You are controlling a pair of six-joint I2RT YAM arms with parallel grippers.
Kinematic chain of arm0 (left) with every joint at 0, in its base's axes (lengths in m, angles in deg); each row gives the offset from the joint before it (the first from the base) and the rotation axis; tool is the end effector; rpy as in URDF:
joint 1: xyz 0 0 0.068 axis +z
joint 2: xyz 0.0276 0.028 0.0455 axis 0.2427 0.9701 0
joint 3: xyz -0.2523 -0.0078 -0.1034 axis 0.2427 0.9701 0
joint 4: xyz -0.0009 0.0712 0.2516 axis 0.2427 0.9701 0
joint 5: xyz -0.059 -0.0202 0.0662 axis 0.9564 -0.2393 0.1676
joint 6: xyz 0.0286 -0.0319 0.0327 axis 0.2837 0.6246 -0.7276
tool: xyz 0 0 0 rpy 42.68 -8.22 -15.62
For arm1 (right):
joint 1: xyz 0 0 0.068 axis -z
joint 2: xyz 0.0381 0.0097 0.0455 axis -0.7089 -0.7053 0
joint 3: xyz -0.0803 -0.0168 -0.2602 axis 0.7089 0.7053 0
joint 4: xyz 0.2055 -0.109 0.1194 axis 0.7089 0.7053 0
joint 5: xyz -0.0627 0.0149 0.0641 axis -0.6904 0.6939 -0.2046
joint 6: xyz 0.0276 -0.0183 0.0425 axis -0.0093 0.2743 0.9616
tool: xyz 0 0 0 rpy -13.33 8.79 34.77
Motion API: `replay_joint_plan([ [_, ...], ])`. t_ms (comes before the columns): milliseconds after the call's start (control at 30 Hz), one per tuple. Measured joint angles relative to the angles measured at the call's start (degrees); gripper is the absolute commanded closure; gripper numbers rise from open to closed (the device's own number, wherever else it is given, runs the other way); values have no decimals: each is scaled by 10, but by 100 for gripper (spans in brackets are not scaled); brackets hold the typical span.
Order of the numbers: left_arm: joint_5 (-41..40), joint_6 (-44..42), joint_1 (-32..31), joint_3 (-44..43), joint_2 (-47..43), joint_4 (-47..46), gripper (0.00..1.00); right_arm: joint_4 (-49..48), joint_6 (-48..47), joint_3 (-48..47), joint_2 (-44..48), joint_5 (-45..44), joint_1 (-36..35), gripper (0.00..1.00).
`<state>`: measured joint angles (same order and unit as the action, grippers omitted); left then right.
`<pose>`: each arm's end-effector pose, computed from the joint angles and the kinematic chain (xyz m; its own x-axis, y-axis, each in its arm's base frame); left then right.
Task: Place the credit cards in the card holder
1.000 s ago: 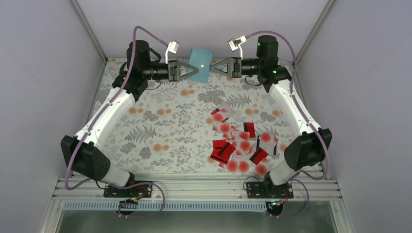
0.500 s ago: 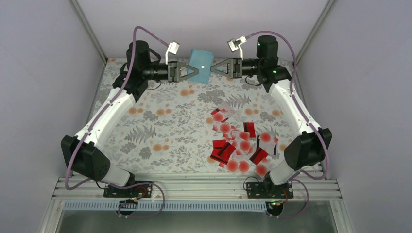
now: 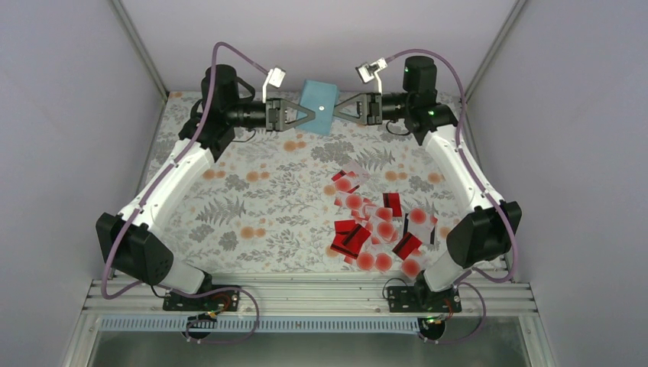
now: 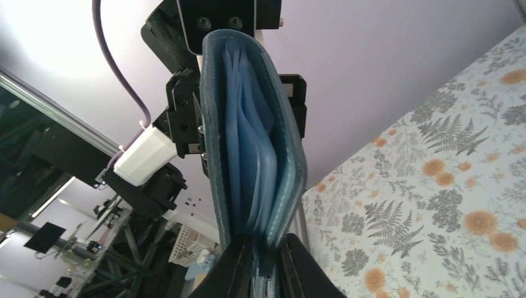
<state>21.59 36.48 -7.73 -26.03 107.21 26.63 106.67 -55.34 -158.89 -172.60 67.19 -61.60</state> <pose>0.2924 -0.1513 0.4199 -0.7199 -0.0066 -0.6941 0.6907 0.0928 -0.7172 0.3279 0.1331 0.4148 -0.6992 -0.1086 -0.7066 -0.7096 -0.0152 0.7045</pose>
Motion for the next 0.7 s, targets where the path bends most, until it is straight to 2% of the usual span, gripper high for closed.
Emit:
replay_joint_plan([
  [67, 3, 0, -2, 0, 0, 0, 97, 0, -4, 0, 0, 7, -2, 96],
  [167, 11, -2, -2, 0, 0, 0, 97, 6, -13, 0, 0, 14, -3, 96],
  [267, 14, -6, -2, 2, -1, 1, 91, 10, -18, 0, 0, 15, -3, 96],
  [300, 14, -7, -2, 3, -1, 2, 85, 11, -20, 0, 0, 15, -4, 96],
  [400, 12, -16, -2, 9, -5, 5, 59, 12, -24, 5, 0, 14, -5, 96],
  [500, 5, -31, -9, 15, -6, 17, 28, 15, -27, 18, 1, 9, -17, 96],
  [567, -5, -45, -13, 22, -7, 35, 14, 22, -28, 31, 1, 0, -24, 96],
  [633, -20, -62, -13, 28, -10, 57, 2, 28, -28, 45, 1, -13, -26, 96],
  [700, -42, -84, -10, 31, -14, 84, 0, 30, -26, 63, 1, -28, -26, 96],
])
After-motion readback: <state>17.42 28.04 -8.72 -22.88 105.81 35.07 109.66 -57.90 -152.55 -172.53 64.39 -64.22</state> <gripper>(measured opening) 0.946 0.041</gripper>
